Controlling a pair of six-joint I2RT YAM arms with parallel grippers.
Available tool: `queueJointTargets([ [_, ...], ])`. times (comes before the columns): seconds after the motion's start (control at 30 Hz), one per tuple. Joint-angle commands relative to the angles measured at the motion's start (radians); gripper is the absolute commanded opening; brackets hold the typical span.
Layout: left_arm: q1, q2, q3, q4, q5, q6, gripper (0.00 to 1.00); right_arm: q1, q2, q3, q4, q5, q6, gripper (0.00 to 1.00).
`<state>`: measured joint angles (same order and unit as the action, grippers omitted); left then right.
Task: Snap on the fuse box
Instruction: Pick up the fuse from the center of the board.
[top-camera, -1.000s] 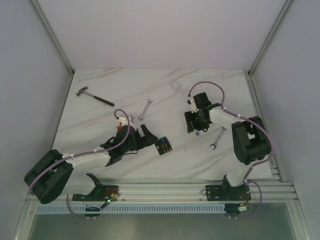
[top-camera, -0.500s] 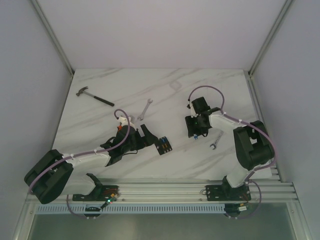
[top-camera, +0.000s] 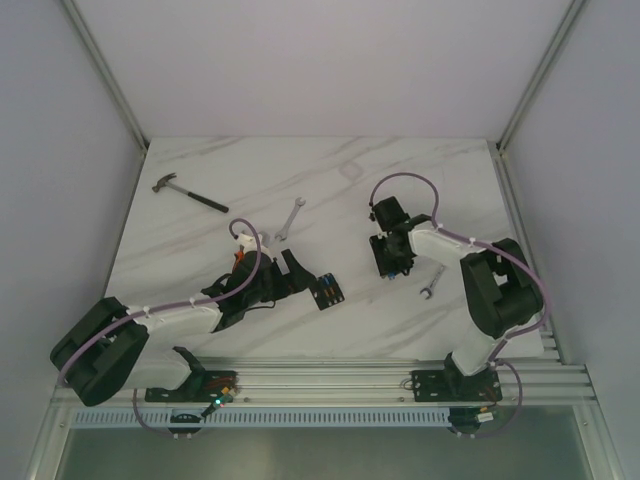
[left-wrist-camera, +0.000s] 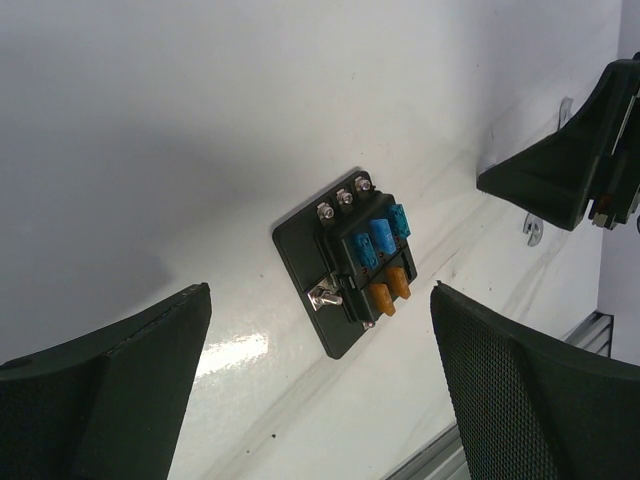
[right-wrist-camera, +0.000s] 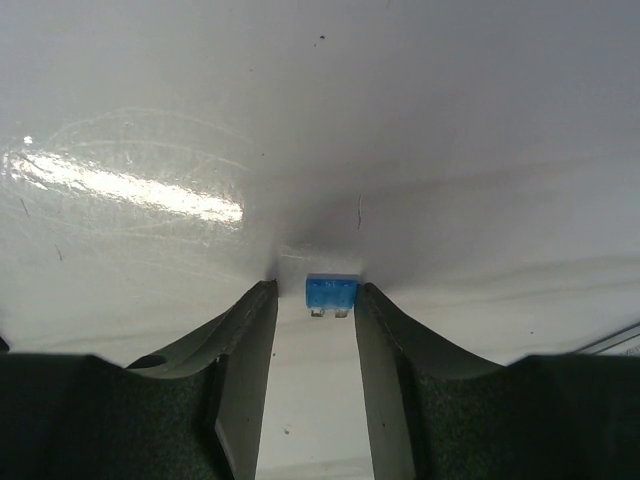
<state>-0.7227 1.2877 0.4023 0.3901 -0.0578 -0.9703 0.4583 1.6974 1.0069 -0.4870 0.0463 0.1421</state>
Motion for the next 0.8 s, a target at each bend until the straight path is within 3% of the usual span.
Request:
queueJointTargets([
  [0.0,0.005,0.007,0.011,-0.005,-0.004,0.013,1.0,0.009,0.047,0.011,-0.042,0.036,0.017,0.42],
  [0.37,0.005,0.007,0.011,0.019,0.031,0.015,0.98,0.017,0.051,0.002,-0.026,0.047,0.033,0.23],
  [0.6,-0.012,0.0,0.007,0.103,0.043,0.015,0.97,0.063,-0.076,-0.001,-0.001,0.013,0.095,0.2],
  [0.77,-0.064,-0.015,0.013,0.162,-0.036,0.024,0.95,0.109,-0.203,-0.02,0.04,-0.002,0.189,0.2],
])
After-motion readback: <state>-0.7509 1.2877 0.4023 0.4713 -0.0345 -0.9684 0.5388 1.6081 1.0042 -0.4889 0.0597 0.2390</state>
